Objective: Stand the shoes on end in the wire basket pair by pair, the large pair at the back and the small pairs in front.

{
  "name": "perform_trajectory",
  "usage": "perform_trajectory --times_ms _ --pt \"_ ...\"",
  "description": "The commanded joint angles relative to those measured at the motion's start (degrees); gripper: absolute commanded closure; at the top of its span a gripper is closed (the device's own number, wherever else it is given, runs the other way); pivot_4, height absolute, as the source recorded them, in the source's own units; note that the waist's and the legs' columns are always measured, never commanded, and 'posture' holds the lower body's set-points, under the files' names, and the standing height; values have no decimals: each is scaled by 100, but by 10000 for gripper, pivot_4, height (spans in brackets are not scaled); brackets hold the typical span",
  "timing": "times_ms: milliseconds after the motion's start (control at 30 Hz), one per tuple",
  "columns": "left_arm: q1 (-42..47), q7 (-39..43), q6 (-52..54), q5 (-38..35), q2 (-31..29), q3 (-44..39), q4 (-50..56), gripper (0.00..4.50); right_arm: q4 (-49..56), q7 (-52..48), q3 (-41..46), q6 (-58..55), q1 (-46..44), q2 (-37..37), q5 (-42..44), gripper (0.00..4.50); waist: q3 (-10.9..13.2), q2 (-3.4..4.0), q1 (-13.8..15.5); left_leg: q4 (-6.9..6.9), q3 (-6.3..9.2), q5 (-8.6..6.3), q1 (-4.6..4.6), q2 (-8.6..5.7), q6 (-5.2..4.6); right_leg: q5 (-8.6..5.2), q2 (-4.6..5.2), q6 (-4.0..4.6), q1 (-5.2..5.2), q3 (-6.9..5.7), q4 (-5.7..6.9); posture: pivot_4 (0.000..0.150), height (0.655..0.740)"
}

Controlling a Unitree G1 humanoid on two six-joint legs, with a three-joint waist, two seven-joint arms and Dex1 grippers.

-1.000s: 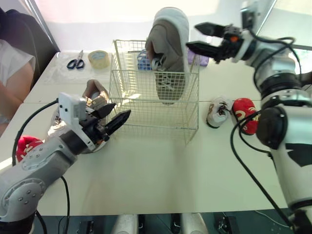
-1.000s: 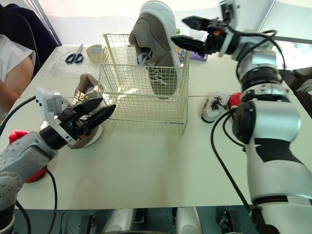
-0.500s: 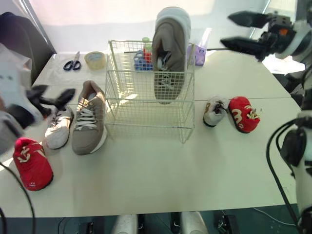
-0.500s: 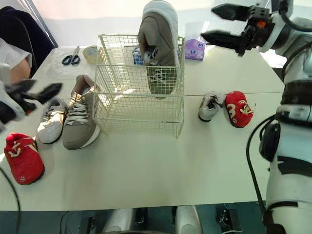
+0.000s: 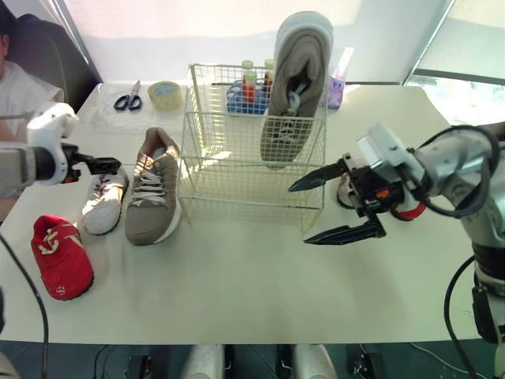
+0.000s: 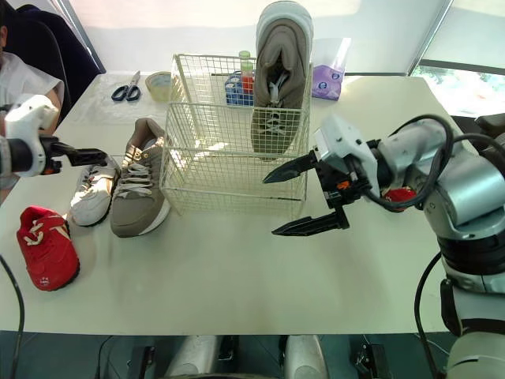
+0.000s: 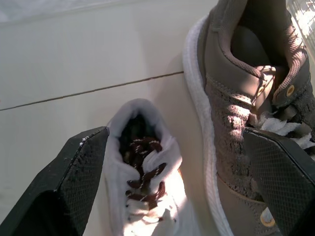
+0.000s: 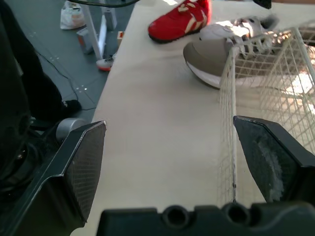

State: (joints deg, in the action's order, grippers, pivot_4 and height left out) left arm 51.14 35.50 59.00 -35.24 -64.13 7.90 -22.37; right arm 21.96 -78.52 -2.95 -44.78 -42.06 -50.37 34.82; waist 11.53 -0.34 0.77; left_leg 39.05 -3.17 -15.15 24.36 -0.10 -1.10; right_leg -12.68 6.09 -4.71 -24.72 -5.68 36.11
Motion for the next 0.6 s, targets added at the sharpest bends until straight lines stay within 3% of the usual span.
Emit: perform_trajectory --times_ms 33,300,500,600 --pt "403 500 -233 535 126 67 -354 337 334 416 75 40 151 -39 -64 0 3 -5 -3 1 0 0 3 0 0 0 0 0 -3 0 0 1500 7400" --pt "717 1003 -97 1128 659 126 -770 337 605 1019 40 58 610 -77 -174 0 3 -12 -7 6 -1 -6 3 3 -14 0 -1 -1 -3 3 4 1500 7400" --pt "939 1068 -451 1597 1415 89 -1620 337 486 1241 2 99 451 42 -142 0 -1 -27 3 13 2 -13 2 2 -28 1 -1 -2 0 3 8 1500 7400" --pt "1048 1041 -720 1865 1707 98 -2035 8883 413 1298 -50 153 384 78 -191 0 -3 -31 7 13 2 -14 2 2 -30 2 -1 -3 1 3 8 1500 7400"
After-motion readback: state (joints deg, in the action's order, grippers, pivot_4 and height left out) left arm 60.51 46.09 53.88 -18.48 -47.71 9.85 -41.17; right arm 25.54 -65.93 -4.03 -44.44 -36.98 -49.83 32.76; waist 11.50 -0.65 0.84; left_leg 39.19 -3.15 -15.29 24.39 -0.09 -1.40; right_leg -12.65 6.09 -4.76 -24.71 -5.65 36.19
